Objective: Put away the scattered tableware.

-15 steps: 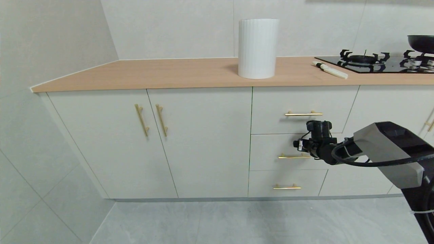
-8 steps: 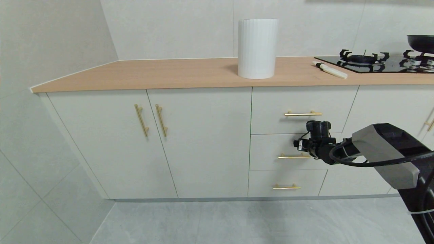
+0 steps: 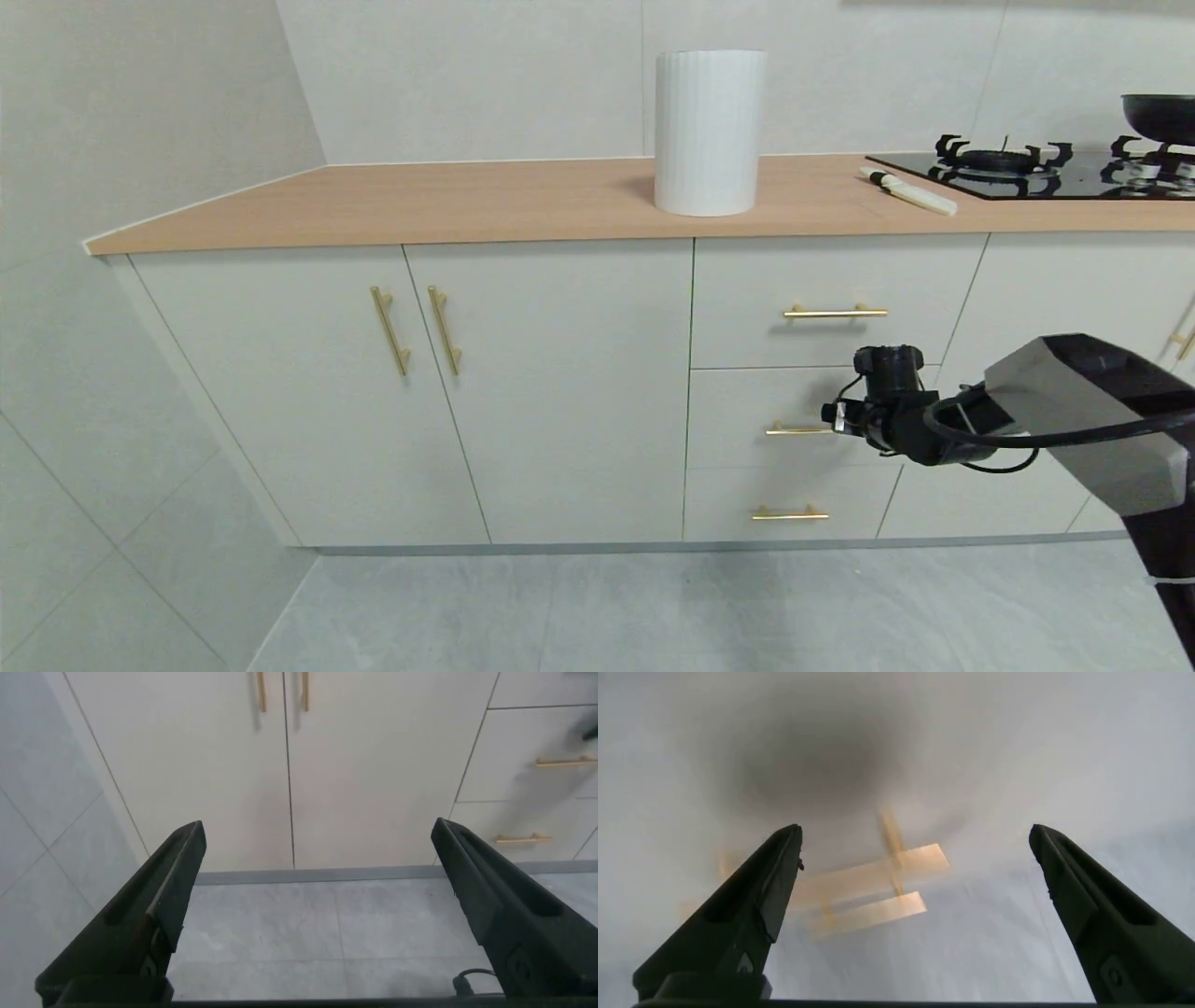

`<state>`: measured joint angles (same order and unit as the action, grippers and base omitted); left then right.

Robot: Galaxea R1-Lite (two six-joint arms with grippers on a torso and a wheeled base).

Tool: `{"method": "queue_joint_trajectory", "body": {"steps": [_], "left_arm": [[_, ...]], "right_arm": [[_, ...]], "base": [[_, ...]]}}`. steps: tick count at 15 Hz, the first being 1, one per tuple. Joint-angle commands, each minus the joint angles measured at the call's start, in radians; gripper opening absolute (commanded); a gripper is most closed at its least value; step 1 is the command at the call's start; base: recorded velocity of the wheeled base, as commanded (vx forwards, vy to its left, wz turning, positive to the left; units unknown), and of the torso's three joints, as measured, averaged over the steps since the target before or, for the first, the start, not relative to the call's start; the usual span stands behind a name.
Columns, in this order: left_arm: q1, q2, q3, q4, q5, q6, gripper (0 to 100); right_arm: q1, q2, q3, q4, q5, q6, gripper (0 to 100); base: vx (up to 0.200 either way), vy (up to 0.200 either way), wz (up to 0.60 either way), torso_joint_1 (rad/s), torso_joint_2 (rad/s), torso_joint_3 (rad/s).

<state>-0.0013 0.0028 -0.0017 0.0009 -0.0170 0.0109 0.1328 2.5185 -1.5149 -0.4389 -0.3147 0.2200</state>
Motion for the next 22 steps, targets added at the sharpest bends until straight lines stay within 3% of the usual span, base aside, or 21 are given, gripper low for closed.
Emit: {"method": "queue_joint_trajectory", "body": {"steps": [1, 2, 3, 6, 9, 13, 15, 22], "left_arm": [[0.000, 0.000, 0.000, -0.001, 0.000, 0.000, 100], [0.000, 0.000, 0.000, 0.001, 0.000, 0.000, 100], [0.000, 0.000, 0.000, 0.001, 0.000, 0.000, 100], [0.001, 0.000, 0.000, 0.001, 0.000, 0.000, 100], [0.000, 0.000, 0.000, -0.001, 0.000, 0.000, 100], [0.000, 0.000, 0.000, 0.001, 0.000, 0.000, 100], [0.000, 0.000, 0.000, 0.001, 0.000, 0.000, 100], [0.000, 0.000, 0.000, -0.001, 0.000, 0.000, 100]], "right_arm": [[0.008, -0.241, 0.217, 0.003, 0.016, -0.007, 100], [0.013, -0.368, 0.323, 0.003, 0.016, -0.005, 100], [0.013, -0.399, 0.349, 0.003, 0.016, -0.005, 100], [0.056, -0.853, 0.753, 0.005, -0.020, -0.008, 100], [0.067, -1.228, 0.980, 0.006, -0.021, -0.048, 100], [0.033, -1.661, 1.088, 0.029, -0.023, -0.212, 100], [-0.045, -1.888, 1.099, 0.131, -0.009, -0.266, 100], [-0.084, -2.374, 1.105, 0.539, 0.048, -0.269, 100]], "base": [[0.000, 0.000, 0.00, 0.000, 0.00, 0.000], [0.000, 0.000, 0.00, 0.000, 0.00, 0.000], [0.000, 0.000, 0.00, 0.000, 0.00, 0.000], [0.000, 0.000, 0.00, 0.000, 0.00, 0.000], [0.000, 0.000, 0.00, 0.000, 0.00, 0.000], [0.000, 0.000, 0.00, 0.000, 0.00, 0.000], [0.000, 0.000, 0.00, 0.000, 0.00, 0.000], [0.000, 0.000, 0.00, 0.000, 0.00, 0.000]]}}
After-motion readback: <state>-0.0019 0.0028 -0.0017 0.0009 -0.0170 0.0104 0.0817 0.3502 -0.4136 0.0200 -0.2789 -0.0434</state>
